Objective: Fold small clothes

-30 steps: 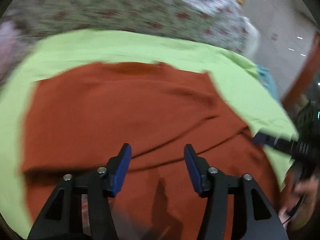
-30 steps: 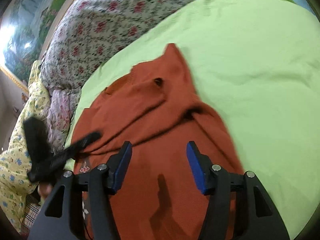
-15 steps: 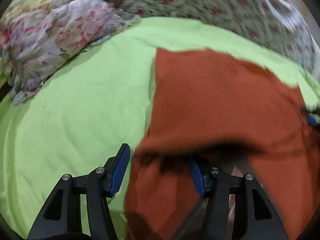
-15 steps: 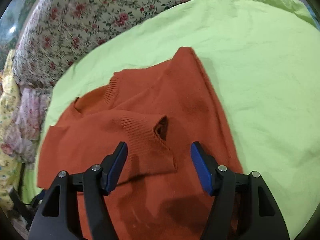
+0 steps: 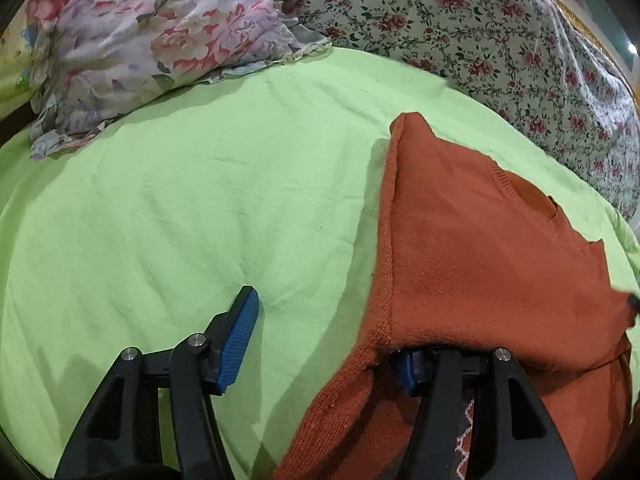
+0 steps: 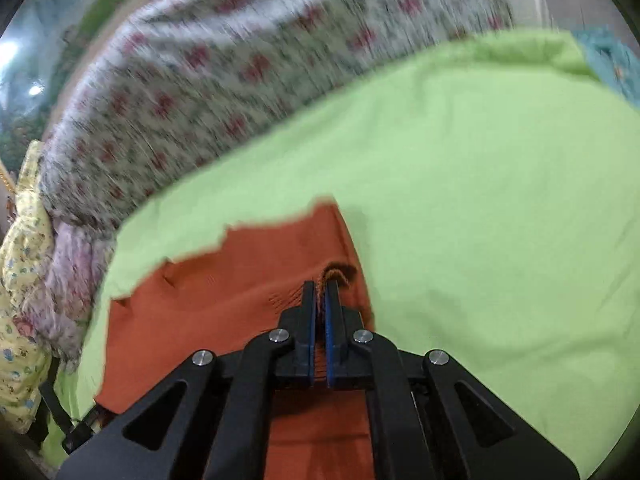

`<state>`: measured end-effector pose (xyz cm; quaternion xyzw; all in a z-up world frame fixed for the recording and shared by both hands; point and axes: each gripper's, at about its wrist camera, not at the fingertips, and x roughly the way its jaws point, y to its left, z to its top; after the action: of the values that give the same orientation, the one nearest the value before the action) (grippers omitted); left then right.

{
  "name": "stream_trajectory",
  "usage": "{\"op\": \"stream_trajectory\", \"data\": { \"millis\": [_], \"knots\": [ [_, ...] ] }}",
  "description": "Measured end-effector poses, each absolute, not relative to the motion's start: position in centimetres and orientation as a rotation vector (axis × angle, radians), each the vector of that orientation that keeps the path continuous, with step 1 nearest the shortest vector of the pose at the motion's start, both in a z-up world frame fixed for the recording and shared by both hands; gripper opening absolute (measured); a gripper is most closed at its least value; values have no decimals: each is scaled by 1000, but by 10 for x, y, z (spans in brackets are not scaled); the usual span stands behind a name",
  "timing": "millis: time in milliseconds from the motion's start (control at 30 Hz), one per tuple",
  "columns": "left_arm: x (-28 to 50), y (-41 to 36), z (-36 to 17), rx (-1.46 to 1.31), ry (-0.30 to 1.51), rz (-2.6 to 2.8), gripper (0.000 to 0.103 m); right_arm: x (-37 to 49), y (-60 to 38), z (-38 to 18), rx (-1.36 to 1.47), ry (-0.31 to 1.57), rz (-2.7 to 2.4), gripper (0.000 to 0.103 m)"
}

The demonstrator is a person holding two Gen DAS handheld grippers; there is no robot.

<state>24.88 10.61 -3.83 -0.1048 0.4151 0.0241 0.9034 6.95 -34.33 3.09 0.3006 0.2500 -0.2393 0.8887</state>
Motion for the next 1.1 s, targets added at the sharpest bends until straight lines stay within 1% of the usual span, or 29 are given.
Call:
{"op": "stream_trajectory", "data": {
  "millis": [67,133,267,333,433,533,567,600,667,767,833,900,967,1033,1100],
  "knots": [
    [244,113,-38,-278,843,37,61,72,-340,14,627,545,-492,4],
    [243,120,-39,-329,833,17,61,71,-336,8,635,543,-481,4],
    [245,128,-41,-391,824,-12,61,71,-326,14,578,496,-459,4],
    [246,128,-41,-395,824,-15,61,78,-324,11,532,537,-506,4],
    [246,127,-40,-400,834,-22,61,75,-329,-6,551,612,-544,9],
    [238,129,-39,-417,842,-31,61,58,-329,-6,591,597,-529,11],
    [233,129,-39,-423,849,-40,61,49,-327,-2,593,594,-544,16],
    [226,131,-38,-435,851,-50,60,42,-324,1,586,598,-571,23],
    [210,137,-37,-463,857,-63,59,25,-317,6,584,595,-607,30],
    [168,146,-32,-513,867,-73,60,-4,-301,13,613,556,-555,32],
    [147,148,-29,-509,881,-81,60,-21,-288,15,605,555,-535,38],
    [125,146,-23,-456,902,-88,61,-37,-273,15,595,560,-514,43],
    [104,144,-19,-408,927,-98,65,-50,-260,15,583,570,-497,44],
    [87,144,-17,-378,942,-109,66,-60,-250,17,570,577,-487,45],
    [68,143,-17,-350,961,-120,66,-72,-242,19,560,577,-482,48]
  ]
}}
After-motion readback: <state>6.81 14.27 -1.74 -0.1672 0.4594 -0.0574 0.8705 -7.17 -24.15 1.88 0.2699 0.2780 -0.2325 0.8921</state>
